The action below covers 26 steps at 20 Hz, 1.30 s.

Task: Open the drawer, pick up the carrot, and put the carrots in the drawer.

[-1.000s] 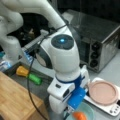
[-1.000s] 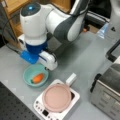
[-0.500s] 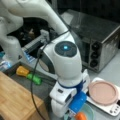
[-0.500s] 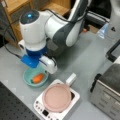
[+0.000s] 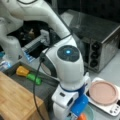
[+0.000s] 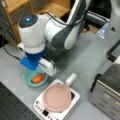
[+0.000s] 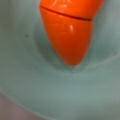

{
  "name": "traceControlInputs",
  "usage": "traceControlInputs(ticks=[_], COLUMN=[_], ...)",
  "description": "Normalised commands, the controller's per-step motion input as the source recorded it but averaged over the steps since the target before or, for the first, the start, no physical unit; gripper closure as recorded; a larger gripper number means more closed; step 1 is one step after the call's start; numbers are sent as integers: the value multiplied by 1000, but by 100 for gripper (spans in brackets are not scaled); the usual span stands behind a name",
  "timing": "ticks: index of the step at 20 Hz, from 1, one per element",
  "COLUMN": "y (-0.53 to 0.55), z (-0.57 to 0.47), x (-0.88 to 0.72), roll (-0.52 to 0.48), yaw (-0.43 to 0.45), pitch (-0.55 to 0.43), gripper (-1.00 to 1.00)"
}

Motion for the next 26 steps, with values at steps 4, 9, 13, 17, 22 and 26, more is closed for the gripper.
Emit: traceControlInputs(ticks=[4, 9, 13, 17, 22, 26], y=[-149, -182, -224, -227, -179, -141], z=[28, 74, 125, 94, 47, 25], x=[385, 340, 291, 299, 328, 357], roll=[79, 90, 91, 93, 99, 97], yaw=[36, 49, 65, 71, 66, 44], pitch=[141, 141, 152, 155, 160, 133], gripper=[-100, -100, -100, -100, -100, -100])
